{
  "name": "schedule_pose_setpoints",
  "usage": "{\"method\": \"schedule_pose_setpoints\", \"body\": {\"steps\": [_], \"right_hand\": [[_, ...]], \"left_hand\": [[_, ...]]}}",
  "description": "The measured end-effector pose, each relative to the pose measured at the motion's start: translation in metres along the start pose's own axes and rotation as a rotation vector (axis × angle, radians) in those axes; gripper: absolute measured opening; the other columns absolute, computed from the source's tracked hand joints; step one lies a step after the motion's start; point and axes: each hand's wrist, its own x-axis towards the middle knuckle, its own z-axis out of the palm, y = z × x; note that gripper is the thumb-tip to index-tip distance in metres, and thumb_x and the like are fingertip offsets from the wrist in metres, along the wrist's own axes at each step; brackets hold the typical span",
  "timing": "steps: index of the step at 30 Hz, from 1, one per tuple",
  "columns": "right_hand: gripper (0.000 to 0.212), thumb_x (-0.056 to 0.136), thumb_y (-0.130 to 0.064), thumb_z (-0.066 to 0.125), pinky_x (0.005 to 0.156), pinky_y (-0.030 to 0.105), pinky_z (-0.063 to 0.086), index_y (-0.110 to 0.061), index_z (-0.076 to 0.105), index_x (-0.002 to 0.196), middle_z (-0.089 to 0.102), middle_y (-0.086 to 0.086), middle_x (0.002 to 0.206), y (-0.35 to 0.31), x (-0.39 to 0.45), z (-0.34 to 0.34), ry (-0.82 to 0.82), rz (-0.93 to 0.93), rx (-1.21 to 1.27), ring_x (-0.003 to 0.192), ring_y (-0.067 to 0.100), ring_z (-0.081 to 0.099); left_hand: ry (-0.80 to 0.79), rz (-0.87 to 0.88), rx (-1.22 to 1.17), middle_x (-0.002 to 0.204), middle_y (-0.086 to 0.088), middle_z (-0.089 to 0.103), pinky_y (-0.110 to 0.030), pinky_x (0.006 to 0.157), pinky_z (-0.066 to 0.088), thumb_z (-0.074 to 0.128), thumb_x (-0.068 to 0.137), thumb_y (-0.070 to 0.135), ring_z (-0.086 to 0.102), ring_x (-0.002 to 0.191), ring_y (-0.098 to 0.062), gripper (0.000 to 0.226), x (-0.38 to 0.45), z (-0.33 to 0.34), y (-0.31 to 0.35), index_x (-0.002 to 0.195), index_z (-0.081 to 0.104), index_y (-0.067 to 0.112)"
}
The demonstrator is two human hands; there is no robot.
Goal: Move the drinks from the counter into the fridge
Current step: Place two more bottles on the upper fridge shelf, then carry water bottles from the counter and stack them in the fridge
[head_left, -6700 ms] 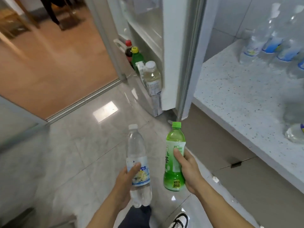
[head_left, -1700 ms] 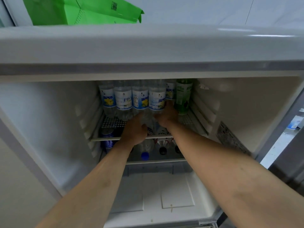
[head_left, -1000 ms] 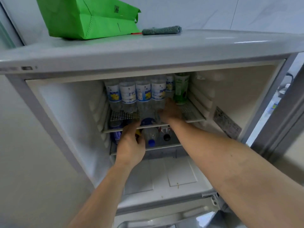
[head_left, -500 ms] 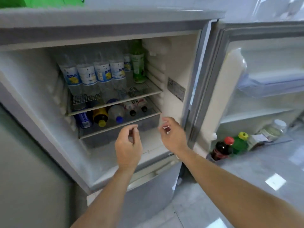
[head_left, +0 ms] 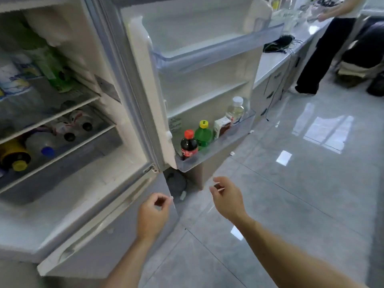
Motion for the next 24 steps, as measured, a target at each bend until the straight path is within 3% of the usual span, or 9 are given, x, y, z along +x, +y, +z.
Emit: {"method": "schedule_pose_setpoints", "body": {"steps": [4, 7, 10, 15, 20, 24], "right_hand": [[0.024, 0.092, -0.029, 0.067, 0.063, 0.014, 0.042, -0.023, 0.065, 0.115, 0.066, -0.011, 0.088, 0.081, -0.029, -0.056, 0.059, 0.215, 0.016, 0.075, 0.001, 0.062], [0.027, 0.092, -0.029, 0.066, 0.068, 0.023, 0.047, -0.019, 0.064, 0.117, 0.067, -0.006, 0.093, 0.136, -0.057, -0.091, 0.087, 0.378, 0.008, 0.081, 0.01, 0.064], [0.03, 0.092, -0.029, 0.066, 0.085, 0.036, 0.053, -0.016, 0.063, 0.119, 0.066, -0.001, 0.098, 0.185, -0.092, -0.116, 0.085, 0.561, 0.004, 0.092, 0.02, 0.064], [0.032, 0.092, -0.028, 0.067, 0.079, 0.033, 0.049, -0.008, 0.065, 0.117, 0.068, 0.011, 0.107, 0.244, -0.154, -0.136, 0.051, 0.865, 0.078, 0.09, 0.025, 0.061], [0.025, 0.093, -0.024, 0.067, 0.063, 0.033, 0.046, -0.004, 0.065, 0.107, 0.061, 0.007, 0.08, 0.274, -0.228, -0.145, 0.115, 1.12, 0.143, 0.066, 0.022, 0.053], [0.027, 0.094, -0.027, 0.066, 0.061, 0.033, 0.048, -0.009, 0.064, 0.114, 0.064, 0.011, 0.097, 0.289, -0.28, -0.146, 0.186, 1.243, 0.169, 0.077, 0.026, 0.058]], "left_hand": [[-0.182, -0.195, 0.065, 0.069, 0.014, 0.068, -0.007, 0.059, 0.042, 0.076, 0.083, 0.018, 0.062, 0.071, 0.001, 0.025, -0.057, 0.045, -0.032, 0.063, 0.062, 0.025], [-0.276, -0.357, 0.073, 0.074, 0.009, 0.071, -0.01, 0.064, 0.046, 0.073, 0.086, 0.016, 0.067, 0.076, -0.006, 0.016, -0.094, 0.067, -0.058, 0.075, 0.067, 0.028], [-0.399, -0.556, 0.109, 0.085, 0.001, 0.07, -0.031, 0.067, 0.051, 0.071, 0.086, 0.018, 0.067, 0.079, -0.02, 0.009, -0.124, 0.077, -0.084, 0.09, 0.067, 0.026], [-0.531, -0.859, 0.13, 0.094, -0.011, 0.068, -0.032, 0.062, 0.051, 0.068, 0.09, 0.023, 0.061, 0.072, -0.025, 0.013, -0.153, 0.074, -0.113, 0.099, 0.065, 0.012], [-0.661, -0.931, 0.254, 0.08, -0.014, 0.067, -0.03, 0.06, 0.046, 0.068, 0.09, 0.017, 0.055, 0.06, -0.024, 0.013, -0.166, 0.068, -0.131, 0.092, 0.067, 0.004], [-0.772, -0.897, 0.33, 0.084, -0.016, 0.07, -0.028, 0.06, 0.044, 0.068, 0.09, 0.018, 0.055, 0.061, -0.024, 0.01, -0.149, 0.082, -0.13, 0.089, 0.066, 0.007]]}}
